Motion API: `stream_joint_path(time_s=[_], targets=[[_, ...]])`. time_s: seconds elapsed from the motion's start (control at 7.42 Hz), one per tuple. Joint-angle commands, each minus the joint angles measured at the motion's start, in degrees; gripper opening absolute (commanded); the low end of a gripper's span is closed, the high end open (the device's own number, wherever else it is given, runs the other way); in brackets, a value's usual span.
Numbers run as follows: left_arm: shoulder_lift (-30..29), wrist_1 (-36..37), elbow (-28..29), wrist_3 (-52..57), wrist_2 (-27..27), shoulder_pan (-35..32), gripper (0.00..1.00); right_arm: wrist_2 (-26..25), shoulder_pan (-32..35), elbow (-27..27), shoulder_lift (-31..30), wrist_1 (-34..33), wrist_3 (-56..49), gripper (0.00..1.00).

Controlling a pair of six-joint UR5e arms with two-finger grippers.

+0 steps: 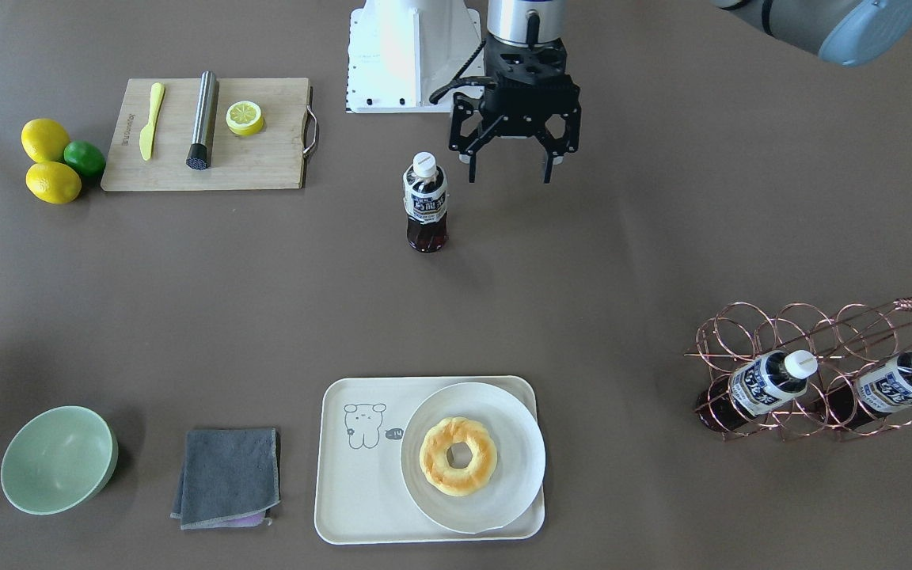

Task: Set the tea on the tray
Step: 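Move the right gripper over the standing tea bottle while the left arm withdraws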

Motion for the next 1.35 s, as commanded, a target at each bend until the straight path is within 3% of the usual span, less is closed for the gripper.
stream_joint_path(time_s=[0.0,0.4,0.67,0.81,0.94,1.21], targets=[[10.2,-4.3,-3.0,14.4,-8.4,-11.0,0.97,-6.5,-13.1,8.3,6.7,0.1,20.0,0.99],[26.1,-19.1,-1.8,28.8,-21.5,-23.0,0.97,-19.7,-30.4,10.0,19.4,-4.0,40.3,0.99],[31.1,-24.1,3.2,40.7,-29.4,-32.7,0.97,-28.6,-38.6,9.8,31.8,-16.5,45.6,0.99],[32.5,-25.9,5.1,43.3,-32.0,-35.5,0.97,-31.4,-42.2,9.1,37.5,-21.3,45.7,0.99],[32.6,-27.1,5.8,43.4,-32.4,-35.9,0.97,-37.3,-46.5,7.1,41.1,-22.8,45.7,0.97],[33.6,-27.2,5.8,43.5,-32.4,-35.9,0.97,-40.6,-48.4,3.9,43.8,-23.8,44.7,0.94]])
